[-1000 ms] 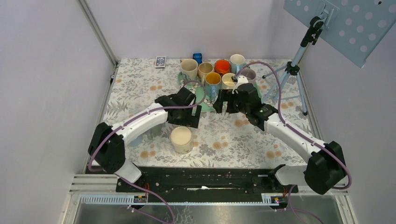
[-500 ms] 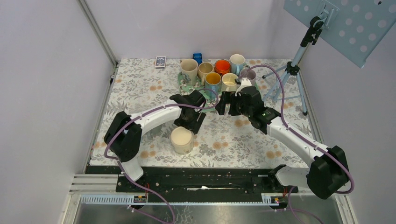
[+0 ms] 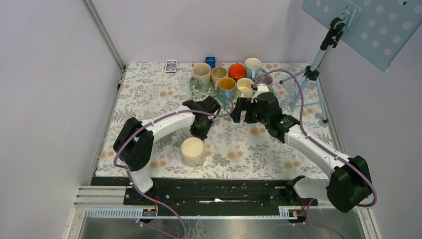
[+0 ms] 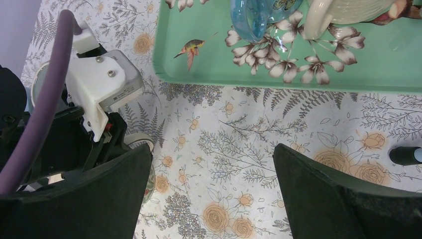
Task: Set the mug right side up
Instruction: Turn over the cup at the center of the board.
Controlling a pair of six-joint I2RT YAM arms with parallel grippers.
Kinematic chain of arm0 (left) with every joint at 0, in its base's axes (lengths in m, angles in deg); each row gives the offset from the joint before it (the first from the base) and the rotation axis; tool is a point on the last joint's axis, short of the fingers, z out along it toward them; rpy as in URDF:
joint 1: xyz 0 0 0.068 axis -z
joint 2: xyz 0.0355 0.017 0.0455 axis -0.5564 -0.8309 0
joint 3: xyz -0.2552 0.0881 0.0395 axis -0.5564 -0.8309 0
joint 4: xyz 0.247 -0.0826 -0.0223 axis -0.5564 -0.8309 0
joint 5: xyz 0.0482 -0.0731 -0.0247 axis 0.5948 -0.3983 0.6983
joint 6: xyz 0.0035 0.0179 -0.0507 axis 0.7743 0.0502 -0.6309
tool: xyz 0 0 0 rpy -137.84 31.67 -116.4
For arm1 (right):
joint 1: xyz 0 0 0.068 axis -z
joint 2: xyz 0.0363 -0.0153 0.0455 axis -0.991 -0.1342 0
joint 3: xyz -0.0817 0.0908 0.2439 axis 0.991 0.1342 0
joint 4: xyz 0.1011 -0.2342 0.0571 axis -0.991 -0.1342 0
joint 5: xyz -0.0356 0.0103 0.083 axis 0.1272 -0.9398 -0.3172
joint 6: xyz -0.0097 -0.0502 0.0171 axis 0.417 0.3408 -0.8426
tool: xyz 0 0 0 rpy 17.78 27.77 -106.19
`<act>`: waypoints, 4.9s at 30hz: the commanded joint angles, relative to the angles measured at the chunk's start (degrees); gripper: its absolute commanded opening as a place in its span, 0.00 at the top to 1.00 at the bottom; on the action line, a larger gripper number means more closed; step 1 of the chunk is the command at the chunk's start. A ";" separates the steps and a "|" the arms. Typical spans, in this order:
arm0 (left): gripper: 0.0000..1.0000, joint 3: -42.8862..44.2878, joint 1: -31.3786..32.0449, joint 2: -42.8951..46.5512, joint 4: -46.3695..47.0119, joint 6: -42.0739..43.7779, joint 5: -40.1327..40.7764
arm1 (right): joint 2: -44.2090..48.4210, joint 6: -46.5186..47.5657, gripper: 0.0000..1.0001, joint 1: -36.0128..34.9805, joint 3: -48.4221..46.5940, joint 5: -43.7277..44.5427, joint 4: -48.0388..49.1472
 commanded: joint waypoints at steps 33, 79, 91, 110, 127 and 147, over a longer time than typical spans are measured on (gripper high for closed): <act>1.00 -10.19 -0.28 21.32 22.29 0.98 -1.42 | 0.67 -8.52 0.00 0.40 4.79 -13.63 10.14; 1.00 -15.76 -11.66 37.46 46.20 2.33 -38.11 | -19.45 -16.54 0.24 3.90 0.58 -62.20 65.61; 1.00 -17.76 -15.34 36.46 54.17 -3.13 -41.93 | -26.48 -40.43 0.54 3.77 -0.21 -65.52 94.23; 1.00 -20.71 -18.31 32.11 60.67 -8.63 -40.63 | -16.90 -11.61 0.88 2.15 -1.04 -58.89 53.44; 0.74 -18.23 -18.38 22.77 53.63 -10.64 -30.92 | -17.67 -1.95 1.00 1.12 -10.13 -43.12 24.17; 0.46 -15.18 -18.43 17.75 48.74 -12.08 -18.33 | -24.55 -0.01 1.00 -0.89 -21.44 -27.38 6.71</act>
